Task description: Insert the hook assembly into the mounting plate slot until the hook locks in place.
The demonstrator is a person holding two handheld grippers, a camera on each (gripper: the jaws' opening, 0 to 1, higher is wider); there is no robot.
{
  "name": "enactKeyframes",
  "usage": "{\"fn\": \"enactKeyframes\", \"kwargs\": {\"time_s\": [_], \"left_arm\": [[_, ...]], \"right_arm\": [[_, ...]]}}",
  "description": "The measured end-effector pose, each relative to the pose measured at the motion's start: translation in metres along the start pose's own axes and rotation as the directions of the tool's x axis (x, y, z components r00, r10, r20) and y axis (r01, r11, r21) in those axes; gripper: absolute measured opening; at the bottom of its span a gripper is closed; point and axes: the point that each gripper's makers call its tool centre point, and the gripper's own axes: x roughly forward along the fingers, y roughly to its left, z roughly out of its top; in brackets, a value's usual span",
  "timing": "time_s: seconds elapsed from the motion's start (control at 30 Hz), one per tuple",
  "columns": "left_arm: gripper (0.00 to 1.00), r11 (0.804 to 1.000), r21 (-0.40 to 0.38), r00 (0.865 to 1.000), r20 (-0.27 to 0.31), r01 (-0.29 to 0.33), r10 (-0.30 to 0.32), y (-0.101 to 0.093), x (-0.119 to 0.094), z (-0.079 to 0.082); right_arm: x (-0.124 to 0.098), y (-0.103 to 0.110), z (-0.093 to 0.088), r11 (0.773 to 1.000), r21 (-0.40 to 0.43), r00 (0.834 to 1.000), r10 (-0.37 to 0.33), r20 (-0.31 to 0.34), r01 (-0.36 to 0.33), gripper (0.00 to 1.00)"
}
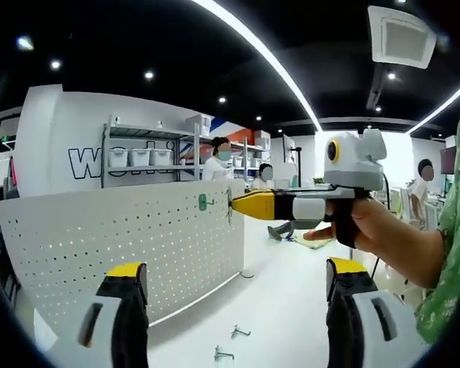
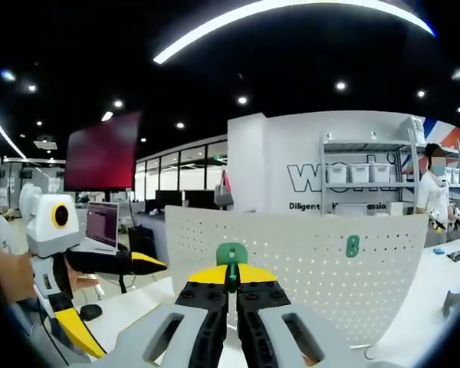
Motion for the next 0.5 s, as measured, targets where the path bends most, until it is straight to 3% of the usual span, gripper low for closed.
{"fn": "enactKeyframes", "kwargs": {"time_s": [0.33, 0.5], "left_arm": [[1.0, 1.0, -0.007, 1.0, 0.001, 0.011, -0.011, 0.003, -0.004, -0.004], [1.0, 1.0, -0.016, 1.0, 0.003, 0.012, -0.011, 0.007, -0.004, -0.006]], "right_arm": [[0.013, -0.044, 0.01, 0.992, -0.007, 0.992, -0.122, 0.03, 0.122, 0.01], [0.023, -0.057, 0.012, 0.989, -0.007, 0.988, -0.15, 0.039, 0.151, 0.01]]}}
